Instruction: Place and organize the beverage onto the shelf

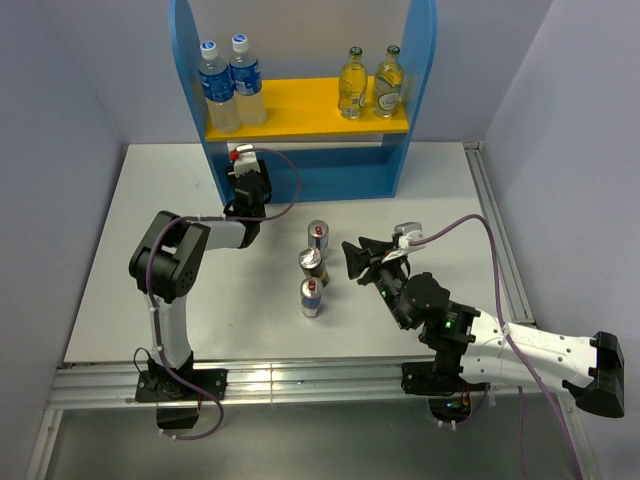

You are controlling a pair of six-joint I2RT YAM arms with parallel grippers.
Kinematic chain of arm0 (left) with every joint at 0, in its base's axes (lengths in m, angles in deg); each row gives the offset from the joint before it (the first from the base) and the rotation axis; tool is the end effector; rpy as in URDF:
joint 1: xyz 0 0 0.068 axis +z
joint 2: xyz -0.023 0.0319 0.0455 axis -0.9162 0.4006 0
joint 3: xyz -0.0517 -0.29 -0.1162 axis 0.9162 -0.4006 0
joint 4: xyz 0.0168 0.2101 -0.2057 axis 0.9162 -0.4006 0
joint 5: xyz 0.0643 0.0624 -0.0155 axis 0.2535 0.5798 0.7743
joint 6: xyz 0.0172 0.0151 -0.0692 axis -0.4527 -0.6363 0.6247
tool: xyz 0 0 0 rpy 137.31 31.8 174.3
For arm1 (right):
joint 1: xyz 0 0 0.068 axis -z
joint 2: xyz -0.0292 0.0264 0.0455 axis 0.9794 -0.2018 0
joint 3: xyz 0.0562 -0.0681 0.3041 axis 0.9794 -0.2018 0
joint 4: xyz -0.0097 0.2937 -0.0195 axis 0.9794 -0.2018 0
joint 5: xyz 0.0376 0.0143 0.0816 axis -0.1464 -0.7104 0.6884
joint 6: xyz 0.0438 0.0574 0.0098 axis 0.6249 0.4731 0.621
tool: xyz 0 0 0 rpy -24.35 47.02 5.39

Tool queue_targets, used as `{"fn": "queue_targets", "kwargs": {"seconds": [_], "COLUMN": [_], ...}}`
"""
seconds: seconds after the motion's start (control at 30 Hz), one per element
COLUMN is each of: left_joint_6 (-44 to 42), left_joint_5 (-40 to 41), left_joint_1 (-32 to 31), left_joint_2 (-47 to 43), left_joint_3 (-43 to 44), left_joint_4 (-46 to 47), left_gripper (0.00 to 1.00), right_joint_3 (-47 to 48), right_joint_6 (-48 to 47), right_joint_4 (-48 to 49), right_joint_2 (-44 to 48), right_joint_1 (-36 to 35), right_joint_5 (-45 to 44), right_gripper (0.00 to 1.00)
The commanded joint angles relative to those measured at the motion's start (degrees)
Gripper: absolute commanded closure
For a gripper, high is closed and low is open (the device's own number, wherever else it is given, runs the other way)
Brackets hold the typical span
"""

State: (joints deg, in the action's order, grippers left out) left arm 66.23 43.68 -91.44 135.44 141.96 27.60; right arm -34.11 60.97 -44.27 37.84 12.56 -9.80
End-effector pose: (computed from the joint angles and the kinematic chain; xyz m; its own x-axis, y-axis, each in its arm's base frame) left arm 0.4560 -0.1754 0.2044 -0.0481 -0.1546 -0.9868 -0.1743 0.9741 -0.1441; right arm 0.1163 0.1618 0.3313 -0.0417 0.2714 -0.9616 -0.4225 0.8673 0.2631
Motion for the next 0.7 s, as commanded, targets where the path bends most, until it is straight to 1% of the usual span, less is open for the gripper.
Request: {"fn": "queue_targets", "kwargs": {"seconds": [0.0, 0.37, 0.4, 0.43, 0.5, 0.53, 0.57, 0.63, 0.67], "left_joint_6": [-0.68, 5.21, 5.56, 5.91, 5.92, 5.83, 5.83, 5.92, 5.92], "left_joint_5": [0.24, -3.01, -3.01, -3.45, -3.45, -3.8, -3.81, -3.98, -4.16], "left_joint_1": [0.8, 4.49, 4.75, 5.02, 5.11, 5.11, 5.11, 5.11, 5.11], "left_joint_2": [0.89, 6.61, 6.78, 7.13, 7.14, 6.88, 6.79, 6.17, 6.0], "left_joint_3": [4.75, 11.25, 11.61, 11.87, 11.79, 11.7, 11.44, 11.17, 10.65], "left_joint_4": [6.13, -1.95, -2.66, -3.01, -3.37, -3.37, -3.46, -3.98, -3.9], "left_gripper": [1.0, 1.0, 0.97, 0.88, 0.73, 0.56, 0.47, 0.34, 0.3], "right_joint_3": [-0.32, -1.02, -1.11, -1.19, -1.19, -1.19, -1.28, -1.28, -1.46], "right_joint_6": [-0.68, -0.24, -0.24, -0.32, -0.24, -0.15, -0.15, 0.03, 0.03], "right_joint_4": [2.88, 3.49, 3.58, 3.67, 3.67, 3.67, 3.67, 3.67, 3.75], "right_joint_2": [-0.25, -0.34, -0.26, -0.17, -0.25, -0.25, -0.17, -0.25, -0.08], "right_joint_1": [0.58, 1.38, 1.46, 1.55, 1.73, 1.82, 1.9, 1.99, 1.99], "right_joint_5": [-0.75, -0.31, -0.32, -0.14, -0.14, -0.05, -0.14, -0.23, -0.14], "right_gripper": [0.5, 0.51, 0.51, 0.51, 0.51, 0.5, 0.49, 0.47, 0.47]}}
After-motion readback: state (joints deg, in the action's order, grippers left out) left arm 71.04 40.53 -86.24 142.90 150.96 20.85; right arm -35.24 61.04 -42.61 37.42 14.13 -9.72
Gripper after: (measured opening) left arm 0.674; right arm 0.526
